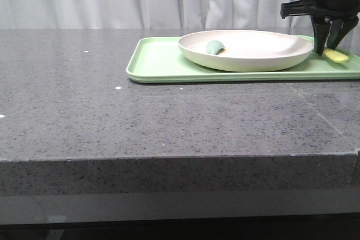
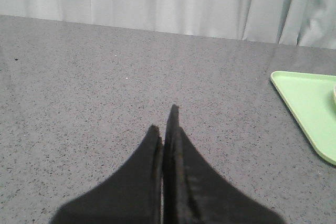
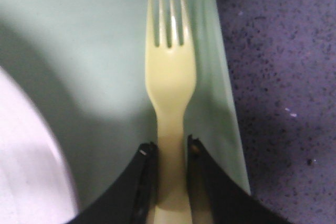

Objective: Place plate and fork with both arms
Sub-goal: 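Lift the fork with the right gripper and lower it beside the plate, then open the right gripper and raise it away from the fork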

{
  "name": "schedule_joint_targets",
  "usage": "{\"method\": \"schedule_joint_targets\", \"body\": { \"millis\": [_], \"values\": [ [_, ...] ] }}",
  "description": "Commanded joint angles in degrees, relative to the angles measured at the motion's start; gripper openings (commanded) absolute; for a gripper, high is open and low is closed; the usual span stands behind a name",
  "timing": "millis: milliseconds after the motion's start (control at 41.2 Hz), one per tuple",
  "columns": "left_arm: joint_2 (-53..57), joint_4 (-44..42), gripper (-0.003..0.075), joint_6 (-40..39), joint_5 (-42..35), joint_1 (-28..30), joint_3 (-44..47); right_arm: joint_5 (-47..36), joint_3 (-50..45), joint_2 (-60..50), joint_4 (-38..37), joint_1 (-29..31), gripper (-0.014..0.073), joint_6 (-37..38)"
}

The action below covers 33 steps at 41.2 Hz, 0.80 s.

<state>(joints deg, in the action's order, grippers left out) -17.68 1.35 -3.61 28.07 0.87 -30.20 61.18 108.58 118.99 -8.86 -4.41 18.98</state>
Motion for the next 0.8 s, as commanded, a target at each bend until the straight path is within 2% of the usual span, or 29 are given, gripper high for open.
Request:
{"method": "schedule_joint_targets", "body": {
  "millis": [0,97,316,583,704,777],
  "values": [
    [-0.48,0.34,-0.0018,-0.43,-4.83,0.05,-1.35,-1.11,1.84,-3.33,-0.91,0.28,0.0166,-0.90],
    [-0.48,0.34,-0.0018,-0.43,-4.83,0.05,-1.35,-1.17,1.84,-3.33,-0.91,0.28,0.0224,-0.90],
    [-0.48,0.34,-0.0018,-0.43,-4.83,0.05,-1.35,-0.31,3.40,-3.83,-0.91,0.28,0.0224,-0.90],
    [-0.48,0.34,-0.0018,-0.43,-4.83,0.05,-1.35,7.04,9.72,-4.66,-0.91,0.28,0.0221,-1.46],
    [-0.48,0.34,-0.0018,-0.43,-4.83,0.05,-1.35,7.16,9.89,-6.22,-0.91,0.28,0.0150,-1.65],
    [-0.48,0.34,-0.0018,-0.43,-4.83,0.05,-1.35,7.21,9.89,-7.30,-0.91,0.28,0.0056,-1.65]
  ]
}}
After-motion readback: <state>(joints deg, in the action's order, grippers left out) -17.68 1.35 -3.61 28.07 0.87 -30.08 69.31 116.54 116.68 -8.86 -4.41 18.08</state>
